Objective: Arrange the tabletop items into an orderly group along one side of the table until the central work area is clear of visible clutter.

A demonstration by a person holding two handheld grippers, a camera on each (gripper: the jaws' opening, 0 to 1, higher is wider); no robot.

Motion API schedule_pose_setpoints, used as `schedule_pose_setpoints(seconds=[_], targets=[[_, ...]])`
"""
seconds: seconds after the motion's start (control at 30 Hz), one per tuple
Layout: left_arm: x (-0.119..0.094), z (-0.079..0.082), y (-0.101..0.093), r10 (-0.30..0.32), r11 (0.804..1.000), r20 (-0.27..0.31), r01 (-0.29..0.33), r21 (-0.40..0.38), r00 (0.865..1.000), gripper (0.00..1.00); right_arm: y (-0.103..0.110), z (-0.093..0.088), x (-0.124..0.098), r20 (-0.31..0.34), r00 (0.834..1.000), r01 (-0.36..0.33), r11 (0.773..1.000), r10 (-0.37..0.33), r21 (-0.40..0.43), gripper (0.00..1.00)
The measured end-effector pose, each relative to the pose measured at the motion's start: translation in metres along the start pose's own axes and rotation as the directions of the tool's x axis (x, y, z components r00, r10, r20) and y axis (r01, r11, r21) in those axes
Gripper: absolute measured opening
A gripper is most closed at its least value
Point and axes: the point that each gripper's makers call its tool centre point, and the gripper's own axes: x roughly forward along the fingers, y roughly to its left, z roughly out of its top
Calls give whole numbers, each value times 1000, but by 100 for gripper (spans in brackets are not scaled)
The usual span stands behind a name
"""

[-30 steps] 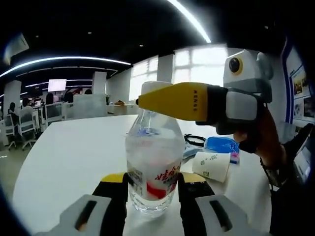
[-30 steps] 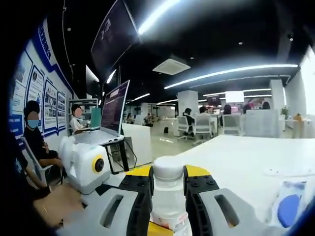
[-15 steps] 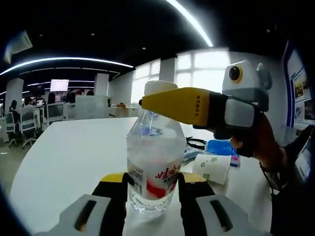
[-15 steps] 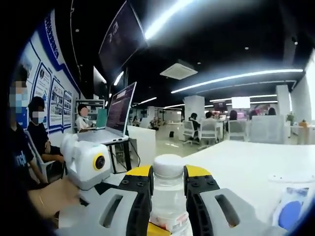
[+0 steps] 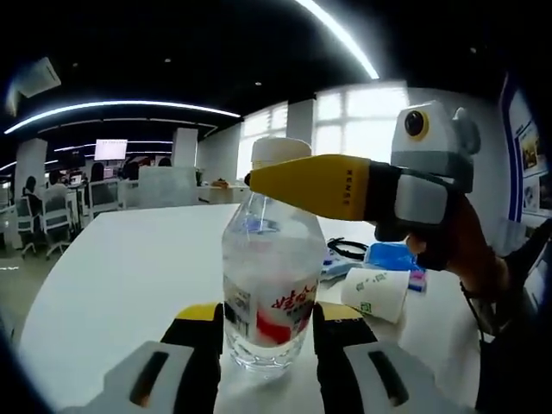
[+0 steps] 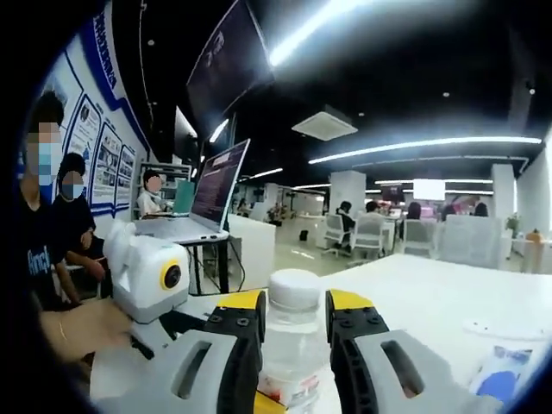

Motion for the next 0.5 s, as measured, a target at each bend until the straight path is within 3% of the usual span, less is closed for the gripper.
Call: schedule_pose_setpoints(seconds=[0.1,0.33,0.5], targets=[[0,4,0,-2,999,41,3,-33,999,51,-2,-3,-1,-2,1000,0,1000,0,16,31],[-1,10,1,25,999,58,-24,-29,998,60,-3,-5,-3,-5,1000,-2,1000,2,29,35],[-3,9,-1,41,999,49,-40,-13,998,65,1,-8,-4,-18,1000,-12,999,13,49,43]])
